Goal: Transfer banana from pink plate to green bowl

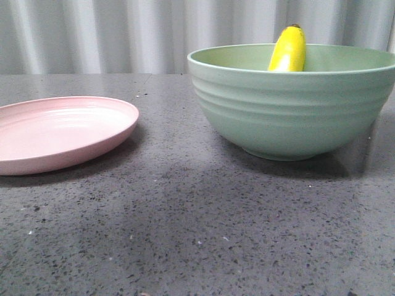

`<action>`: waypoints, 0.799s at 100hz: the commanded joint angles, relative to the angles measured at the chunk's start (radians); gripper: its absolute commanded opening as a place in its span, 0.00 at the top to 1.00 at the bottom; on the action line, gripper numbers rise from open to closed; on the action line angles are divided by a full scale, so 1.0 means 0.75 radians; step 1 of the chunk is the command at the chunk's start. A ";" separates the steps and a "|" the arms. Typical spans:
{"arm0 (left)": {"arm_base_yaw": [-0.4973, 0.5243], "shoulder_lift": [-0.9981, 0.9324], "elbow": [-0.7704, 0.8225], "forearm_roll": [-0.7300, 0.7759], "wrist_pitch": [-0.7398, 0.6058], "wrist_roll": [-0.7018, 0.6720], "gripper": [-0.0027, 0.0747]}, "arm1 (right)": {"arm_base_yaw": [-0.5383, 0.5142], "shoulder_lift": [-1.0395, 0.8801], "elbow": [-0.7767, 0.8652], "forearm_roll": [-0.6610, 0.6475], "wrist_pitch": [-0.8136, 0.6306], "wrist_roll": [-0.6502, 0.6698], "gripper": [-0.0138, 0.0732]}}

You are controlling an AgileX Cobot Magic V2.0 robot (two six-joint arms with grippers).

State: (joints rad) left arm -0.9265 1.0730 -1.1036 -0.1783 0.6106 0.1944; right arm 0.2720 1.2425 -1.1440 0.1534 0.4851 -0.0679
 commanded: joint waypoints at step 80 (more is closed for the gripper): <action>-0.007 -0.601 0.452 -0.020 -0.389 -0.008 0.99 | -0.004 -0.938 0.727 -0.086 -0.429 -0.016 0.92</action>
State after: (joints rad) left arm -0.9265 0.6760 -0.7939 -0.1802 0.4118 0.1944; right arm 0.2720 0.6400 -0.6528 0.1199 0.2965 -0.0679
